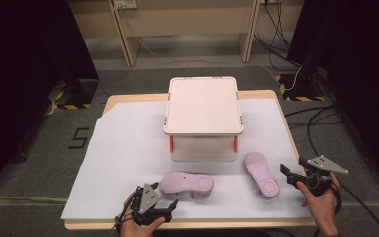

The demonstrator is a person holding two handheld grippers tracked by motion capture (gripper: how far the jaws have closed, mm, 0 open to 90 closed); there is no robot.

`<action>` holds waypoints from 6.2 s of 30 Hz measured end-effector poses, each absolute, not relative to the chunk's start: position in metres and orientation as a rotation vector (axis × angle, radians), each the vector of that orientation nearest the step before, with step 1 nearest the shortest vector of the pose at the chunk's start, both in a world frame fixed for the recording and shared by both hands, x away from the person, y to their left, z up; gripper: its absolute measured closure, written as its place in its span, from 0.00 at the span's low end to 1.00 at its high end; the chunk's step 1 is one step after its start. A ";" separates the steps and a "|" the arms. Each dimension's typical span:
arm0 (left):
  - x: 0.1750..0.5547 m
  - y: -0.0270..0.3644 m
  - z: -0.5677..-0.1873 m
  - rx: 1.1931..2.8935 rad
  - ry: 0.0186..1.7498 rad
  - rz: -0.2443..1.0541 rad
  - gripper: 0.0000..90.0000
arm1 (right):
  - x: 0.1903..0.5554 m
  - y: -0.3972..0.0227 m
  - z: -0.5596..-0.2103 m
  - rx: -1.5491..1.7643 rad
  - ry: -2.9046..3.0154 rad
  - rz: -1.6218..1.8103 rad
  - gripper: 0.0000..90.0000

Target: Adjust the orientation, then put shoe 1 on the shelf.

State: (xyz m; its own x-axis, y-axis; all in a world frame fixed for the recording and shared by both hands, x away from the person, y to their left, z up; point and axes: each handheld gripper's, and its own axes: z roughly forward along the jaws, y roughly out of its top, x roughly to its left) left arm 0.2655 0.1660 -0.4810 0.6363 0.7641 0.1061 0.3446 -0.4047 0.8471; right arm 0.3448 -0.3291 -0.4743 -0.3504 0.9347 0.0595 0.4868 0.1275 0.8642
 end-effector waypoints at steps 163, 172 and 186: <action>0.323 0.128 -0.457 2.109 0.739 0.768 0.90 | 0.348 -0.325 -0.478 1.332 1.973 1.137 0.27; 0.335 0.122 -0.446 2.082 0.656 0.821 0.92 | 0.348 -0.326 -0.478 1.343 1.970 1.137 0.27; 0.391 0.092 -0.452 2.108 0.613 0.941 0.92 | 0.349 -0.327 -0.478 1.340 1.970 1.134 0.27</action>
